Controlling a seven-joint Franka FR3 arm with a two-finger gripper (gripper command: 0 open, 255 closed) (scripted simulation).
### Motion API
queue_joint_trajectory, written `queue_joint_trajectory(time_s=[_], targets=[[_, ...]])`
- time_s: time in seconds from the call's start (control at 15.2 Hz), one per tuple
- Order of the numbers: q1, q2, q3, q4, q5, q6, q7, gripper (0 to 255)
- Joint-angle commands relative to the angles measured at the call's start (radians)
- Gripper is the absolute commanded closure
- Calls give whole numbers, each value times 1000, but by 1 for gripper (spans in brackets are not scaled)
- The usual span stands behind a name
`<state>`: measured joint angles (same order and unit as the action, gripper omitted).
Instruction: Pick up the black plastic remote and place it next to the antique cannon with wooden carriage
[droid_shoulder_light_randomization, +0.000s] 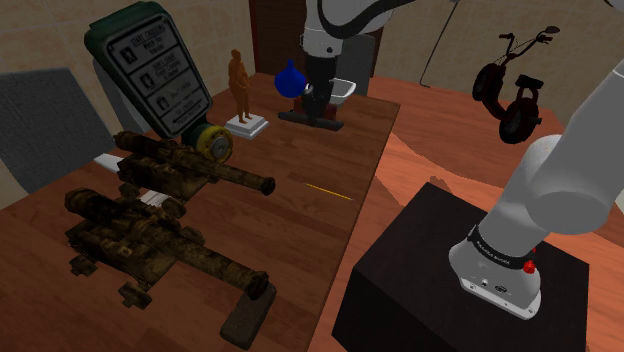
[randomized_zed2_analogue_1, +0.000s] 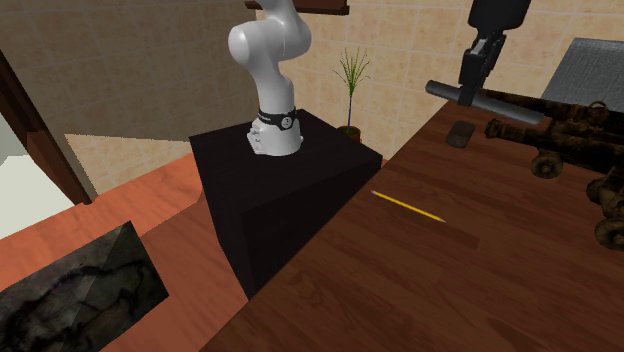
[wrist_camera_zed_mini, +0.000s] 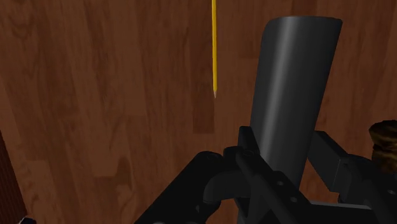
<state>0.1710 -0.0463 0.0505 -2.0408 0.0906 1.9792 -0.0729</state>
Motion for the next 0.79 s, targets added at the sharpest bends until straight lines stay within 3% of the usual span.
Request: queue_joint_trajectory(time_s=[0.0, 0.73], targets=[[22, 4, 24, 3, 2, 6, 46, 255], [151, 104, 154, 118, -15, 11, 312, 255]])
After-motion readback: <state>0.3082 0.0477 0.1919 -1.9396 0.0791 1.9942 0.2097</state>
